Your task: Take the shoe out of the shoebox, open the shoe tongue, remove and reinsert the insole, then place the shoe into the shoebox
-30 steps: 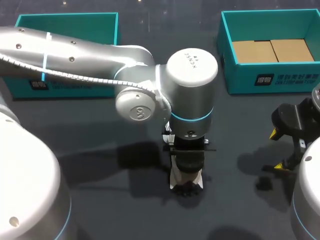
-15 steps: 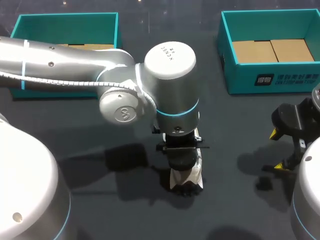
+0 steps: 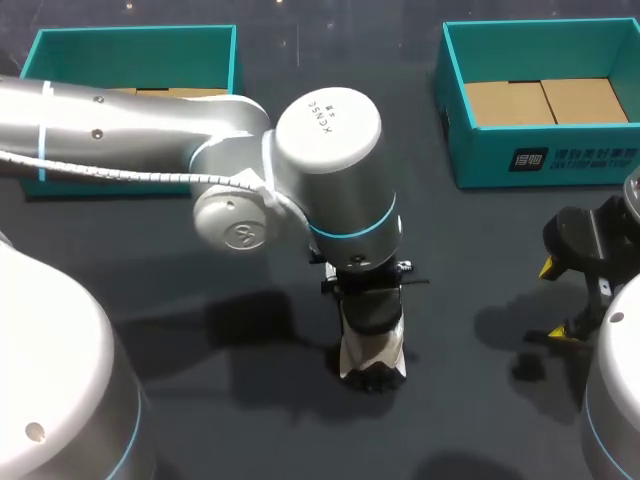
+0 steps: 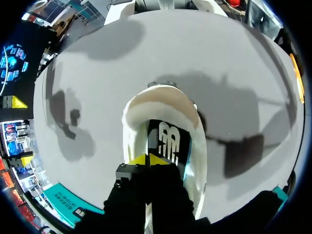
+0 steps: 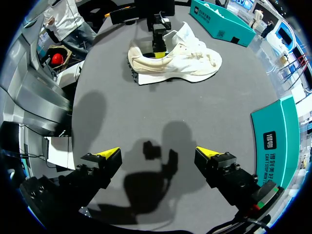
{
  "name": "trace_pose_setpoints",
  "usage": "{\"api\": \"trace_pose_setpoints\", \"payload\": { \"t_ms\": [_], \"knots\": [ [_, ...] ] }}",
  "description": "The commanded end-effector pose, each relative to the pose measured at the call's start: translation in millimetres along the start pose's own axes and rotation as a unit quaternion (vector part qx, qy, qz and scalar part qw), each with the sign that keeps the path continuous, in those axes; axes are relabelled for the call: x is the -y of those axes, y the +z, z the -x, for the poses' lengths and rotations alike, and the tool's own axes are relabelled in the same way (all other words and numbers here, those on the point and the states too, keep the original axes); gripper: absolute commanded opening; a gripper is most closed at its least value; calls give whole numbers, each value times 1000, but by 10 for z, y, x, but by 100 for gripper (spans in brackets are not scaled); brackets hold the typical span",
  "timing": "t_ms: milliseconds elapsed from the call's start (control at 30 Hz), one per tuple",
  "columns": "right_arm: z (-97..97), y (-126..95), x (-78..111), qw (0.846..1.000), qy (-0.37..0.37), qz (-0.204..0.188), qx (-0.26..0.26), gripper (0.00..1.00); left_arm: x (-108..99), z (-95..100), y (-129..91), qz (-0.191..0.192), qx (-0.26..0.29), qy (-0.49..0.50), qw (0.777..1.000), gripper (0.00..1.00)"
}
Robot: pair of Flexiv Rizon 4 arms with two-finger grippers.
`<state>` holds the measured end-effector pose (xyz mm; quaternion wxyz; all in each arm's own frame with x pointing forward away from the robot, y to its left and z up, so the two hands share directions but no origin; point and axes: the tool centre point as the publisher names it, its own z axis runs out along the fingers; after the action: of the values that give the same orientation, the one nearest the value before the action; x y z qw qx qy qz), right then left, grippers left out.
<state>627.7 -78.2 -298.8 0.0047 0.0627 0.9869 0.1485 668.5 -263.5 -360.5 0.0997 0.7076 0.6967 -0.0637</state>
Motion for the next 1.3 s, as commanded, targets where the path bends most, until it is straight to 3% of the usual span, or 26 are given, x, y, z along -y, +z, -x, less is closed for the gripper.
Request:
{"api": "trace_pose_setpoints", "payload": {
  "t_ms": [33, 167, 333, 600, 1300],
  "knots": [
    [-25, -5, 7, 1000, 0, 0, 2, 100, 44, -145, -427, 29, 9, -1, 1000, 0],
    [-25, -5, 7, 1000, 0, 0, 2, 100, -23, -150, -453, 63, -1, -6, 998, 0],
    [-25, -5, 7, 1000, 0, 0, 2, 100, -61, -159, -464, 71, -1, -12, 997, 2],
    [-25, -5, 7, 1000, 0, 0, 2, 100, -89, -175, -393, 69, -24, -18, 997, 29],
    [-25, -5, 7, 1000, 0, 0, 2, 100, -175, -120, -116, 49, -46, -16, 998, 28]
  ]
}}
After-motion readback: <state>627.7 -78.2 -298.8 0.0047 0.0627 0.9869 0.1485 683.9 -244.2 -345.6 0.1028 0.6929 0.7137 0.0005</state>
